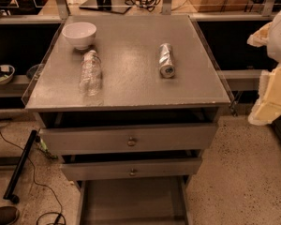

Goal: Place water bottle into bottom drawer

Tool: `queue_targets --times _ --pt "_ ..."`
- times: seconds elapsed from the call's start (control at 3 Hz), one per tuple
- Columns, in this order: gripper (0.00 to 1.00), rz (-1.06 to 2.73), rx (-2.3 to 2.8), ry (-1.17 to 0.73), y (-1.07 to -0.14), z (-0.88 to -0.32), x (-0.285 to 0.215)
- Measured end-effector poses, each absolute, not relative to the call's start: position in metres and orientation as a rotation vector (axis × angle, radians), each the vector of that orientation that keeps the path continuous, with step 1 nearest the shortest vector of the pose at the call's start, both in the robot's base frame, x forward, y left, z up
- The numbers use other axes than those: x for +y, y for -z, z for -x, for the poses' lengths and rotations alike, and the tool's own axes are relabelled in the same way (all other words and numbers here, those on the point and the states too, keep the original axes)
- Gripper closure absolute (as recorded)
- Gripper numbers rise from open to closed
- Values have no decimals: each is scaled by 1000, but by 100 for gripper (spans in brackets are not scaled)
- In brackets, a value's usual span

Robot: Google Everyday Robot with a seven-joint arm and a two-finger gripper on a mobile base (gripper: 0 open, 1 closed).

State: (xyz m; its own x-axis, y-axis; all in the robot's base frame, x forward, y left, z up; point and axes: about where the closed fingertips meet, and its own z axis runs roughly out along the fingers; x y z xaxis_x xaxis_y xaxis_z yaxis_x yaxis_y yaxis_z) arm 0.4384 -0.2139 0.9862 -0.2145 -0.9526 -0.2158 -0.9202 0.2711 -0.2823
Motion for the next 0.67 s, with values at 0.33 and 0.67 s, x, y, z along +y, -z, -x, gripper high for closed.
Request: queue_targets --times 0.33,0.67 --pt "0 1705 2204 132 -987 -438 -213" --pt "0 1726 2194 133 -994 -428 -197"
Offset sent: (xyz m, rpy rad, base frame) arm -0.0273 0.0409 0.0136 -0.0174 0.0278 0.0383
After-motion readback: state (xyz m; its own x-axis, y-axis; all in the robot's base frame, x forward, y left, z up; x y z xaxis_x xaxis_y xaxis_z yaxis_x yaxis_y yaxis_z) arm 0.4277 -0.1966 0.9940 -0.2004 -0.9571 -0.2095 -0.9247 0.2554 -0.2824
